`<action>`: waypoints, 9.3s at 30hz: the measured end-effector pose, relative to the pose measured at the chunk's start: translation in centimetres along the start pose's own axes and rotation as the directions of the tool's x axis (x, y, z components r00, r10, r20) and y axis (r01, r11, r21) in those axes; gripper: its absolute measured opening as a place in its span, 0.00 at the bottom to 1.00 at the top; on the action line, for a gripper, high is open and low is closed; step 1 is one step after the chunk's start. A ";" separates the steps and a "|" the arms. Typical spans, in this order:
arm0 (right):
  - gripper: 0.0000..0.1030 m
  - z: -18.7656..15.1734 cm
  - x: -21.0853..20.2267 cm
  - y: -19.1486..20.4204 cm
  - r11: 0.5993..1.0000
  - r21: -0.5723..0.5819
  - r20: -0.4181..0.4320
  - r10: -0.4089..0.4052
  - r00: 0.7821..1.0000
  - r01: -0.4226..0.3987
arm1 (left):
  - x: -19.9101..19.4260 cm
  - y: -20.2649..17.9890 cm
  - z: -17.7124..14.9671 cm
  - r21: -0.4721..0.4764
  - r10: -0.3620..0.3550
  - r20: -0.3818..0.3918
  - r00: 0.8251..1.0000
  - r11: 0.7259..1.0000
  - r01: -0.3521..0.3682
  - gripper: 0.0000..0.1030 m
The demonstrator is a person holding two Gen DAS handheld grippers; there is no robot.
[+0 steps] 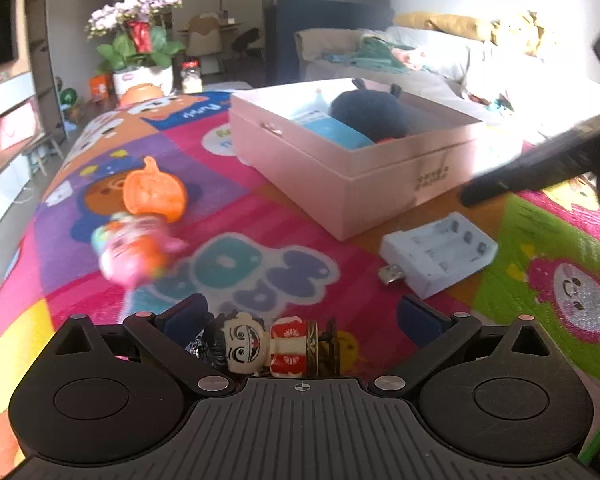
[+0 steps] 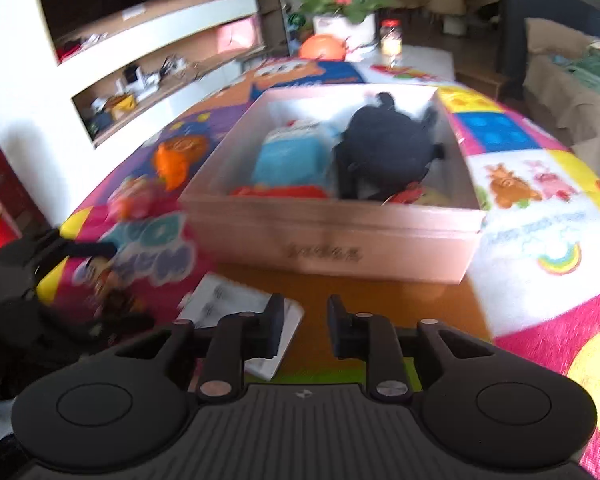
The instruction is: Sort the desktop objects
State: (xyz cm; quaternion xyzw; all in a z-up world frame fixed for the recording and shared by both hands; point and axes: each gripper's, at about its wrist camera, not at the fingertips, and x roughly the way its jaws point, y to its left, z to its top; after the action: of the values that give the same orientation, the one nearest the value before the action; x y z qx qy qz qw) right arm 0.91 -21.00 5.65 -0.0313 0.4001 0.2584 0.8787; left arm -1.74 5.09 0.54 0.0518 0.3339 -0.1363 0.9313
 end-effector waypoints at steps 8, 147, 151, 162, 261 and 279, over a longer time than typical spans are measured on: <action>0.28 3.2 5.3 2.1 0.994 -0.050 0.025 0.101 0.995 -0.099 | -0.1 0.0 0.0 -0.030 0.027 -0.014 1.000 0.999 -0.028 1.00; 0.89 9.4 3.5 0.7 0.985 0.061 0.154 -0.169 0.974 0.161 | -2.3 3.2 1.0 -0.030 0.139 0.148 0.979 0.990 -0.136 0.98; 0.94 10.3 5.4 1.2 0.979 0.045 0.081 -0.201 0.976 0.198 | -2.2 4.5 0.5 -0.098 0.210 0.138 0.968 0.975 -0.197 0.99; 0.95 14.7 7.9 12.1 0.964 -0.265 0.076 0.033 0.997 -0.012 | -0.4 5.9 -0.2 -0.185 0.230 0.015 0.973 0.957 -0.224 1.00; 1.00 -5.7 0.9 -0.8 0.988 0.153 0.145 -0.049 0.988 0.026 | 3.8 4.3 3.7 -0.150 0.032 -0.021 0.999 0.988 -0.035 1.00; 1.00 -5.7 1.0 -0.7 0.987 0.153 0.149 -0.060 0.987 0.037 | -1.0 -4.7 -0.6 0.139 -0.163 -0.092 0.982 0.975 0.174 1.00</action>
State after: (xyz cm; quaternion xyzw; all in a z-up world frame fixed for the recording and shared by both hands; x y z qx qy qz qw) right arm -2.15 -22.66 0.93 0.0452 0.3487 0.2077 0.9128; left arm -4.16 0.94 0.70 0.0972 0.3631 -0.2369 0.8959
